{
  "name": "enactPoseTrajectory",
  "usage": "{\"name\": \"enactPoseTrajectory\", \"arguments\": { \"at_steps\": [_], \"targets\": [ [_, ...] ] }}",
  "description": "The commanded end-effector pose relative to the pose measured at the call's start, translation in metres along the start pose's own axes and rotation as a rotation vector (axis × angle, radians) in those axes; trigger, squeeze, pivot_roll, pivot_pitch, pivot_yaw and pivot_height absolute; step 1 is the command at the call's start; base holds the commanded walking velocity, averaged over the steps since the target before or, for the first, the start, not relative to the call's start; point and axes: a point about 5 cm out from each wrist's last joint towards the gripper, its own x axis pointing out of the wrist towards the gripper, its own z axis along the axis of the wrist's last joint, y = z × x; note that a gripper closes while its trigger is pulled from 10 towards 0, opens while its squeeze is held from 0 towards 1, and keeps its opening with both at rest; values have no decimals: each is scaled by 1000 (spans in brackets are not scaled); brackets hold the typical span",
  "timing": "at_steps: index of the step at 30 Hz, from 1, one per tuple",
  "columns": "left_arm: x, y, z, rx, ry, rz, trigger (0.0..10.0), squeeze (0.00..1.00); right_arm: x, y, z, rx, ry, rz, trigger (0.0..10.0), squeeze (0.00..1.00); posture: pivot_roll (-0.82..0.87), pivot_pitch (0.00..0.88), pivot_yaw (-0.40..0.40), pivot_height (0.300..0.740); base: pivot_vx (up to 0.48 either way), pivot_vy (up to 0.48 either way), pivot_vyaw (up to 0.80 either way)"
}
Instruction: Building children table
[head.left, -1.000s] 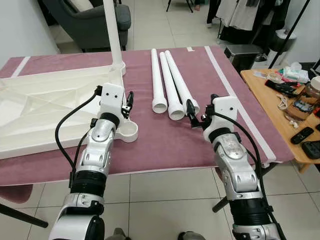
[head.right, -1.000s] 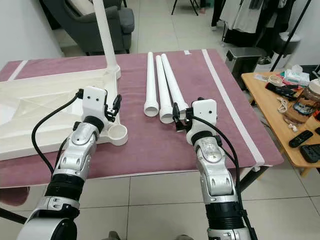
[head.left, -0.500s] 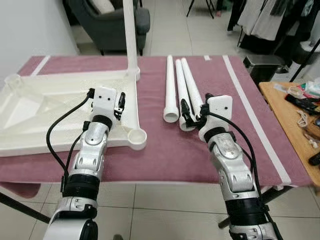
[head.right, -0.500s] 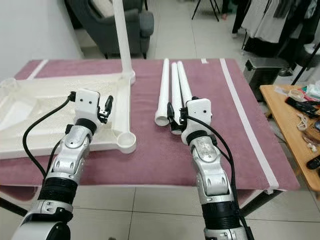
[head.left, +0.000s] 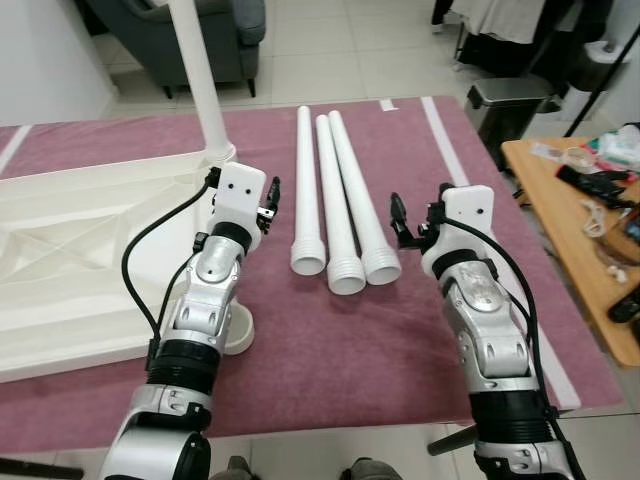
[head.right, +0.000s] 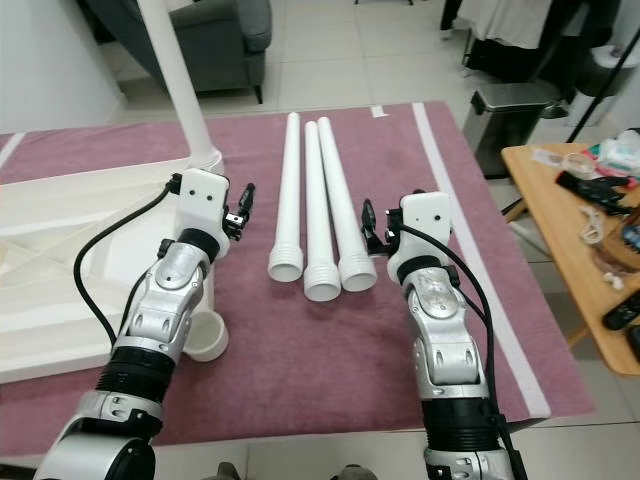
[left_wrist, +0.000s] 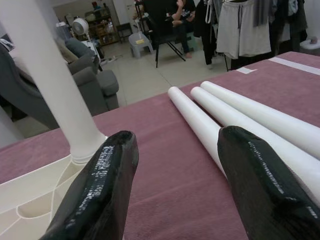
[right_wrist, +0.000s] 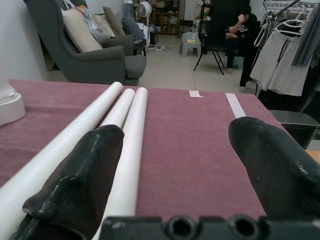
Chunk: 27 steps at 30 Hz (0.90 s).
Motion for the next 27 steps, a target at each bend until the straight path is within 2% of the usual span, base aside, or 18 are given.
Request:
{"name": "enactPoseTrajectory", "arguments": {
  "at_steps": [1, 13, 18, 20, 21, 22, 23, 25, 26, 27],
  "targets": [
    [-3, 3, -6, -9, 20, 21, 10000, 0, -2, 5, -4, 1, 17, 22, 10000, 0, -67, 55, 66, 740, 0, 0, 0],
    [-2, 3, -6, -2, 27, 23, 10000, 0, -5, 8, -4, 8, 15, 47, 10000, 0, -74, 52, 71, 740, 0, 0, 0],
    [-2, 11, -1, 67, 41, -38, 10000, 0, -6, 14, -3, 12, 32, 112, 10000, 0, -71, 63, 74, 740, 0, 0, 0],
    [-10, 25, 6, 170, 36, -132, 10000, 0, -1, 23, -2, -2, 73, 166, 10000, 0, -65, 73, 81, 740, 0, 0, 0],
    [-10, 25, 6, 170, 36, -132, 10000, 0, -1, 23, -2, -2, 73, 166, 10000, 0, -65, 73, 81, 740, 0, 0, 0],
    [-20, 35, 9, 223, 36, -182, 10000, 0, 5, 28, -1, -11, 100, 179, 10000, 0, -49, 87, 87, 740, 0, 0, 0],
    [-20, 35, 9, 223, 36, -182, 10000, 0, 5, 28, -1, -11, 100, 179, 10000, 0, -49, 87, 87, 740, 0, 0, 0],
    [-48, 54, 15, 275, 34, -283, 10000, 0, 22, 40, 4, 15, 160, 196, 10000, 0, -19, 97, 85, 740, 0, 0, 0],
    [-57, 58, 17, 283, 33, -313, 10000, 0, 27, 44, 5, 30, 180, 201, 10000, 0, -15, 98, 84, 740, 0, 0, 0],
    [-57, 58, 17, 283, 33, -313, 10000, 0, 27, 44, 5, 30, 180, 201, 10000, 0, -15, 98, 84, 740, 0, 0, 0]
  ]
}}
